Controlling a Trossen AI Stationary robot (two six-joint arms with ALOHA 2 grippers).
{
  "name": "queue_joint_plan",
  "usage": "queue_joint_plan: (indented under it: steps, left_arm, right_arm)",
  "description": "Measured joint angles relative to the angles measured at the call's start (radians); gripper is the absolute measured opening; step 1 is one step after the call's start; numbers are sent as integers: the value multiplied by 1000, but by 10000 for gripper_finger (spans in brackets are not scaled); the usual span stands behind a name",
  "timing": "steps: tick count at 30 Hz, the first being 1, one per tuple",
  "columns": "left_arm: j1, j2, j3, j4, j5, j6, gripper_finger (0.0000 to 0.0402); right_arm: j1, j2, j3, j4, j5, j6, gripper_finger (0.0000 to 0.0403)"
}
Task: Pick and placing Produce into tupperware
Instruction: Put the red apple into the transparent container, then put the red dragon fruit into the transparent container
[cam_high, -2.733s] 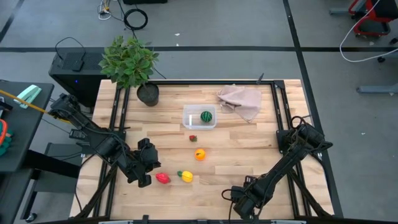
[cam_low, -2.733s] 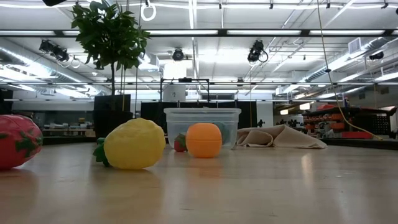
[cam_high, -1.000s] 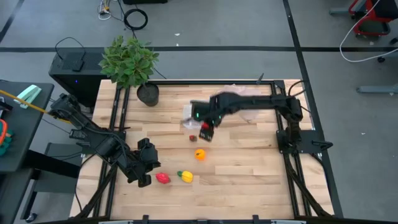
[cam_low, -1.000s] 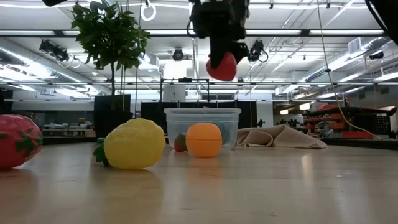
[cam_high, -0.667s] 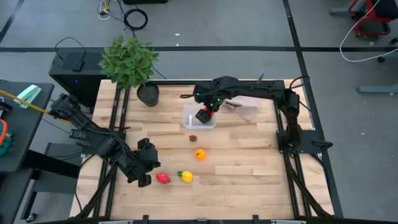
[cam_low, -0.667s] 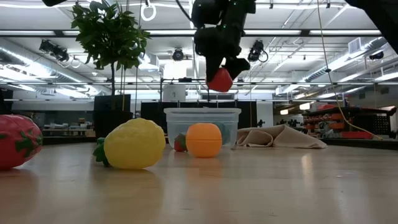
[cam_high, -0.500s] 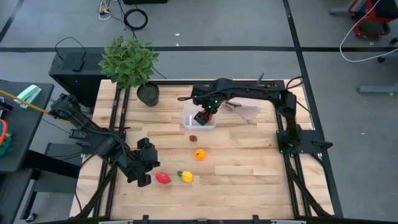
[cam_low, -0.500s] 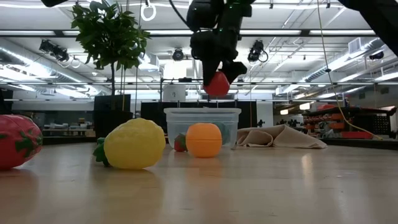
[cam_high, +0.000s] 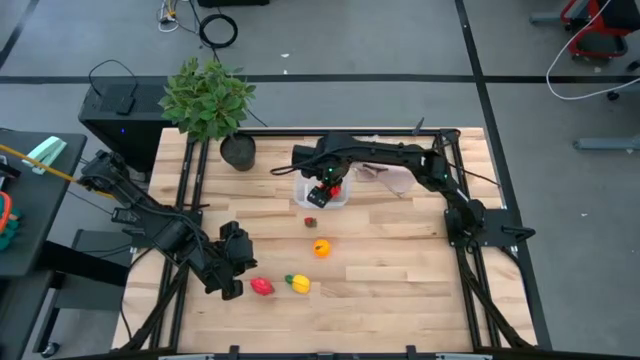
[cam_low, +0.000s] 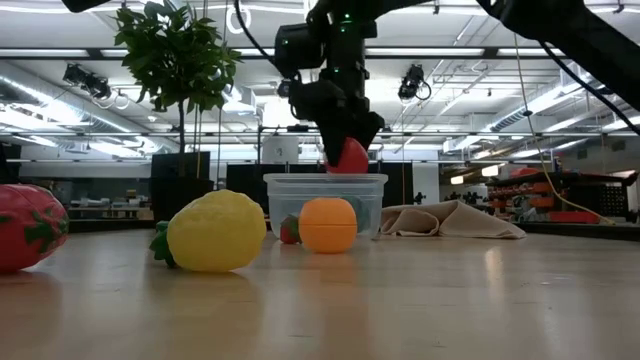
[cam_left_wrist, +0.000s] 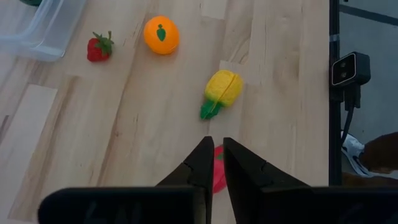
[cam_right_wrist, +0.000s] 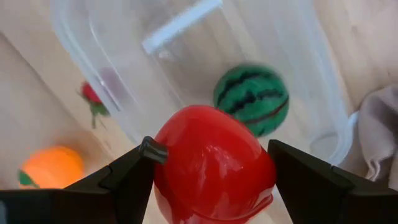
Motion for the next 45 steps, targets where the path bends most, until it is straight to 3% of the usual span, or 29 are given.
queue_joint_plan:
  steps: [10, 37, 45]
  left_arm:
    - [0, 0, 0, -9, 0, 10, 43]
    - [0, 0, 0, -14, -3, 9, 47]
    - [0, 0, 0, -14, -4, 9, 46]
  right_arm:
    - [-1, -16, -7, -19, 37, -24, 299]
    - [3, -16, -7, -38, 19, -64, 354]
    - [3, -25, 1, -82, 22, -69, 349]
